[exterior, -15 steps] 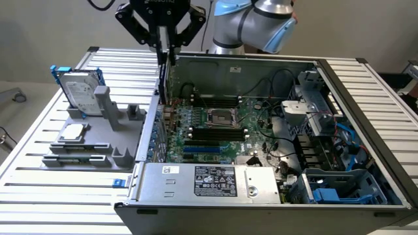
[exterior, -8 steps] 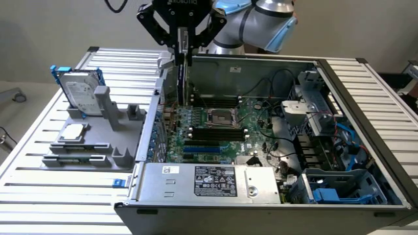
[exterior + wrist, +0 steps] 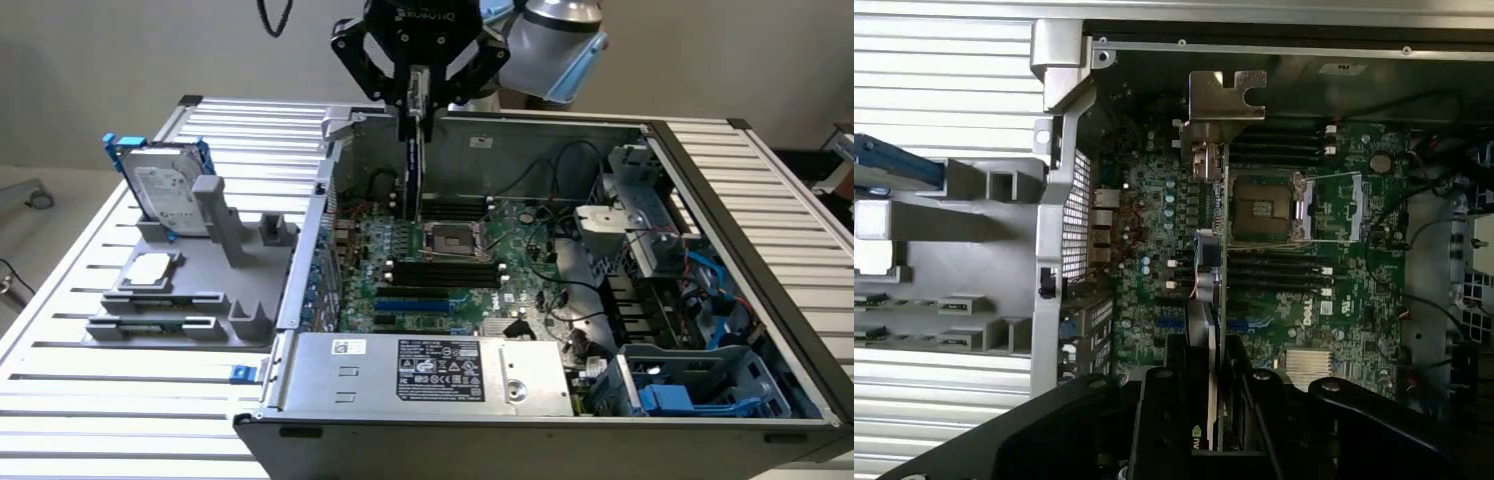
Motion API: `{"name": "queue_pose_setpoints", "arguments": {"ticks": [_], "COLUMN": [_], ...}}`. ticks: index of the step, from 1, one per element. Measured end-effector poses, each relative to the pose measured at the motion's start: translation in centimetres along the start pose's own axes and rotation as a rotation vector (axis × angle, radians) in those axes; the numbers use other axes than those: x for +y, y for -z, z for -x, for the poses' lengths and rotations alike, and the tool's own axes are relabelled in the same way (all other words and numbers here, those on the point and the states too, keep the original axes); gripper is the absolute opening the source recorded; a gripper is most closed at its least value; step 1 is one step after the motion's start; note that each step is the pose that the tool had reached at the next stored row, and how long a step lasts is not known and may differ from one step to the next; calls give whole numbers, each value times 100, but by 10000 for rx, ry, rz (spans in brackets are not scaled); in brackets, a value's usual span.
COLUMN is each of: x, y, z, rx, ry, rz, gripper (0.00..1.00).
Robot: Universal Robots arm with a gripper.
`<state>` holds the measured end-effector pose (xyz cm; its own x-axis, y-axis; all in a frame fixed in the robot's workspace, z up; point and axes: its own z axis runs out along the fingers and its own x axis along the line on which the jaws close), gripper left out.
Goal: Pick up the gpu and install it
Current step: 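Pick up the gpu and move the gpu toward the slot, then insert the gpu into the slot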
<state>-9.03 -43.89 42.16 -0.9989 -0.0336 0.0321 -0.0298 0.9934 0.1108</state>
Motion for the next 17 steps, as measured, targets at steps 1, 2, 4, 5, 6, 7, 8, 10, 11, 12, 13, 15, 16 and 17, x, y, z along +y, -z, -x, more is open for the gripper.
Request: {"name": "queue_pose_setpoints", "arguments": {"ticks": [1, 2, 4, 5, 6, 7, 8, 10, 11, 12, 13, 15, 16, 17], "x": [-2, -4, -7, -9, -10, -11, -11, -6, -6, -6, -6, -6, -6, -6], "y": [-14, -28, -55, -70, -83, -95, -107, -118, -117, -117, -117, -117, -117, -117], "z": [45, 90, 180, 230, 275, 321, 366, 423, 424, 424, 424, 424, 424, 424], "rx": [8, 15, 30, 39, 47, 56, 67, 93, 116, 116, 116, 117, 117, 116], "ry": [-1, -3, -4, -5, -6, -6, -8, -11, -13, -14, -14, -13, -14, -14], "rz": [0, 1, 1, 1, 2, 2, 2, 4, 5, 4, 5, 4, 4, 4], "gripper": [26, 26, 26, 26, 26, 26, 26, 26, 26, 26, 26, 26, 26, 26]}}
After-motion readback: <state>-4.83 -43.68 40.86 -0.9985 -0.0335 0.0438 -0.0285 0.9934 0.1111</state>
